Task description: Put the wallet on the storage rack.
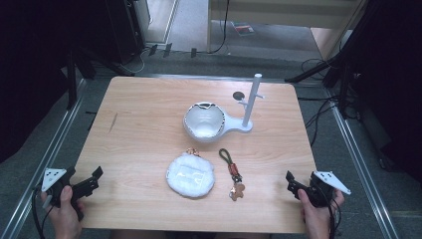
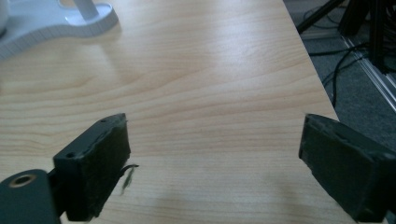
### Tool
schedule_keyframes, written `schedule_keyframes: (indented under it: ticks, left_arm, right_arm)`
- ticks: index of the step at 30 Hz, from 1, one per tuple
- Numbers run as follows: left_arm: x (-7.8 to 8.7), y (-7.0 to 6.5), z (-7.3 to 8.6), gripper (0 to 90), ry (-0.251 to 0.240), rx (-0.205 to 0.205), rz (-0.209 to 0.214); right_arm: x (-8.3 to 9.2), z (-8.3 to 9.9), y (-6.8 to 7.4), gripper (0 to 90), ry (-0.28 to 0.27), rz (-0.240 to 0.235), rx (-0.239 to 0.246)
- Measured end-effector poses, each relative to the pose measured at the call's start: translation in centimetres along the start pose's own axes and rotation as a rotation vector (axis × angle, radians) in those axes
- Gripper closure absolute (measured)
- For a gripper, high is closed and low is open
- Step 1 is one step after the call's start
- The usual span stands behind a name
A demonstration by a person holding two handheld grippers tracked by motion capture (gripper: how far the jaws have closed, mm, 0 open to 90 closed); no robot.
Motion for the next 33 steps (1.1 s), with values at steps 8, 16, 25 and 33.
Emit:
schedule_keyframes:
  ticks: [8, 16, 25, 33]
  left_arm:
    - [-0.1, -0.1, 0.0, 2.5, 0.010, -0.021, 0.015]
    - [-0.2, -0.3, -0.1, 6.6, 0.022, -0.035, 0.021]
    - [-0.4, -0.2, -0.1, 6.6, 0.034, -0.039, 0.023]
    - [-0.4, -0.3, -0.1, 6.6, 0.031, -0.039, 0.022]
  right_arm:
    - [0.6, -3.6, 1.8, 15.5, 0.257, -0.007, 0.212]
    - [0.6, -9.9, 3.9, 16.4, 0.712, -0.080, 0.368]
    - [0.2, -10.9, 6.8, 24.7, 1.014, -0.162, 0.767]
    - [-0.3, -10.8, 9.9, 16.6, 0.964, -0.230, 0.996]
Point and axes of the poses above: each handheld gripper's, and its own axes: x roughly backward along the jaws, z roughly out of its underside, y roughly to its left, the point moved 1 cm from there along -x, roughly forward along the jaws, and after that the axes turned 1 degree about y, right-handed, at the moved point
